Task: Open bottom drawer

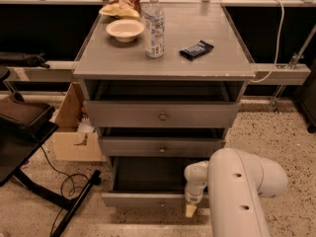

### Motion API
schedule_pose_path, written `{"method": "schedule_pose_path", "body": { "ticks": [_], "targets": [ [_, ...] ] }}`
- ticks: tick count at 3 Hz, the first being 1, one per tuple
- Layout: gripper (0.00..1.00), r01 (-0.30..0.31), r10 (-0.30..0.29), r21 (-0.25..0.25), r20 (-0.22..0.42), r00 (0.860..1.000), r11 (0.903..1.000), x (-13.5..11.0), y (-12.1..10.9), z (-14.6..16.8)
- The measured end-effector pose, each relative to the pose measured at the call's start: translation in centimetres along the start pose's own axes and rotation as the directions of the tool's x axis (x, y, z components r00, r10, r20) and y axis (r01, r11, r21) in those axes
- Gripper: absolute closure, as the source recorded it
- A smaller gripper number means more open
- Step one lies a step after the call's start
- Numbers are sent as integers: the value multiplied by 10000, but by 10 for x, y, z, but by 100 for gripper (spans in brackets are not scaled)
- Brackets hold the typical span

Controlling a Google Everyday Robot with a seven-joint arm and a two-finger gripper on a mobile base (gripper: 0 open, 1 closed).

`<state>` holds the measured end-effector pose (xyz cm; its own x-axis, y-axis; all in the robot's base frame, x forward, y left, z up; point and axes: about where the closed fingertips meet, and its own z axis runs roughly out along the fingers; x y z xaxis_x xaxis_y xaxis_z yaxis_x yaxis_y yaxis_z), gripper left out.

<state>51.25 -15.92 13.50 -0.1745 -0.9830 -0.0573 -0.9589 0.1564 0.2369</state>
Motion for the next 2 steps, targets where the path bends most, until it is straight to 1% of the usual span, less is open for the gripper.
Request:
{"method": "schedule_pose_path", "body": {
  "ticks": [2],
  "targets": [
    [86,0,0,1,1,10000,10000,-3,-16,-9]
  ]
}}
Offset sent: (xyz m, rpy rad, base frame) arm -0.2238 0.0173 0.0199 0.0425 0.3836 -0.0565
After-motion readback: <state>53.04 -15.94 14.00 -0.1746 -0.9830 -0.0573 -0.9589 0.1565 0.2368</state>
